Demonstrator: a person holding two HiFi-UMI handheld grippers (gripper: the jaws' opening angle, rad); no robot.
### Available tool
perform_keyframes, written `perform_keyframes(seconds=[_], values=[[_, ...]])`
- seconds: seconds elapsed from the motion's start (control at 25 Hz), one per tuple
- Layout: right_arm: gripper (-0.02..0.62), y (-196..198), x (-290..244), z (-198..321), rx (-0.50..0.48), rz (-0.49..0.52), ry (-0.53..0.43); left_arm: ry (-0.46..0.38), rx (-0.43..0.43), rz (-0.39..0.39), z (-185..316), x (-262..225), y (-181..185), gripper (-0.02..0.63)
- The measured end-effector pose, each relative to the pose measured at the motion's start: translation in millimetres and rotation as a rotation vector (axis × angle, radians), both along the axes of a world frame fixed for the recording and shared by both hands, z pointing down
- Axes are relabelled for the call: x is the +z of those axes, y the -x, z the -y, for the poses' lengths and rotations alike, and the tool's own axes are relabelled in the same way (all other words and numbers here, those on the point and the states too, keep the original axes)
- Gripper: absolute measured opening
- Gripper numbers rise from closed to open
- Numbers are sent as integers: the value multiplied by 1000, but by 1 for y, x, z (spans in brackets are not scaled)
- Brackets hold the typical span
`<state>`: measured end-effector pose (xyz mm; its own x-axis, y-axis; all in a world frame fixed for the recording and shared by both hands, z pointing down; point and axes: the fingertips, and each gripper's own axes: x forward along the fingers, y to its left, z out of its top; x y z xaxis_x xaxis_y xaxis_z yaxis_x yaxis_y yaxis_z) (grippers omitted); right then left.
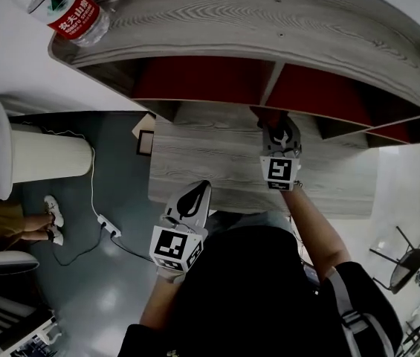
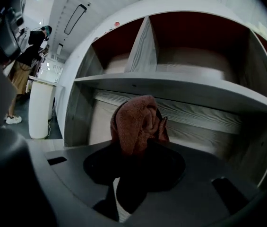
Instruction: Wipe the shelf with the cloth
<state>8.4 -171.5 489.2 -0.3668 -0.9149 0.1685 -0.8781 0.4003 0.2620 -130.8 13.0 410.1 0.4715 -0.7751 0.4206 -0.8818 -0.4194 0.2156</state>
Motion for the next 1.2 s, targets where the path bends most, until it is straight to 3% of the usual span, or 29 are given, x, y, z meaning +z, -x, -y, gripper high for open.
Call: perform_keyframes(seconds=[0.44, 0.84, 1.0, 1.2], values=[[107, 25, -9, 70, 116, -21, -199, 55, -14, 25, -24, 27, 58, 6], [114, 22, 1, 110, 162, -17, -238, 78, -20, 44, -23, 39, 69, 6], [114, 27, 29, 110, 130, -36, -175, 86, -23, 44, -22, 42, 66, 6], [112, 27, 86, 110, 109, -77, 7, 95, -28, 47, -25, 44, 61, 6]])
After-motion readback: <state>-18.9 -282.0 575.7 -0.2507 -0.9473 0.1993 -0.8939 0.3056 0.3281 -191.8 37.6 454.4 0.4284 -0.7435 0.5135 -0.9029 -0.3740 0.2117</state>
